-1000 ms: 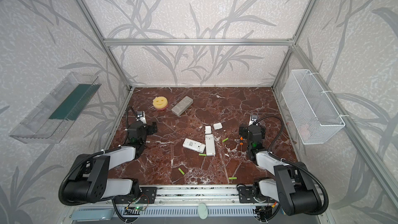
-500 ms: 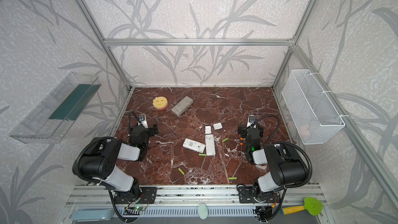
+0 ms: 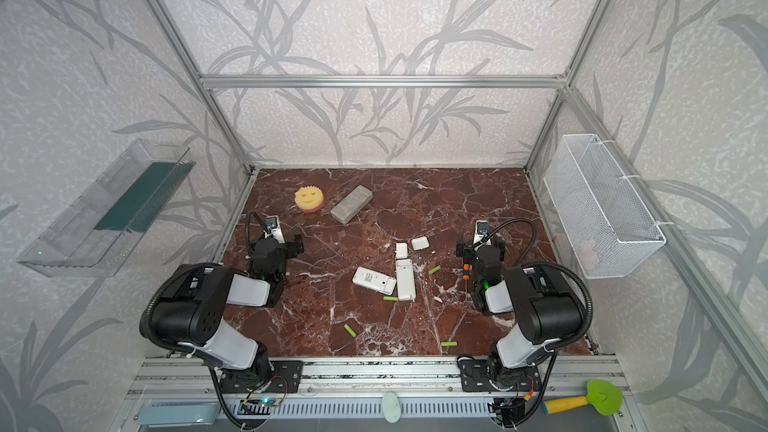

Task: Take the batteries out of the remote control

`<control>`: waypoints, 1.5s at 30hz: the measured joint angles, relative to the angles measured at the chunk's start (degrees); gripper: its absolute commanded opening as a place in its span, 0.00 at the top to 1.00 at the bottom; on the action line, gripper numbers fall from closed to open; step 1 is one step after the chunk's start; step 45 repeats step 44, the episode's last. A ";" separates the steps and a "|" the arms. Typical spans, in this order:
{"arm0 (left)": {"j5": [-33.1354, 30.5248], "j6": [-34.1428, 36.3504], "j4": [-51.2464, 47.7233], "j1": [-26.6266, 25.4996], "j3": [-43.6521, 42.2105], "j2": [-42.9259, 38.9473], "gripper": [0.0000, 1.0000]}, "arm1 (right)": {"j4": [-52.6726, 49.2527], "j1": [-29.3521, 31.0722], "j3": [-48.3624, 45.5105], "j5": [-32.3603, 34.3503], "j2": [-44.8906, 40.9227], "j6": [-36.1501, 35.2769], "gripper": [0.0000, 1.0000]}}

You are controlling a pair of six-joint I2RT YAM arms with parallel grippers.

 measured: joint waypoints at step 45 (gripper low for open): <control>3.02 -0.81 -4.72 2.29 2.47 -0.04 0.01 | -9.38 0.00 5.11 -1.29 -0.11 -0.76 0.01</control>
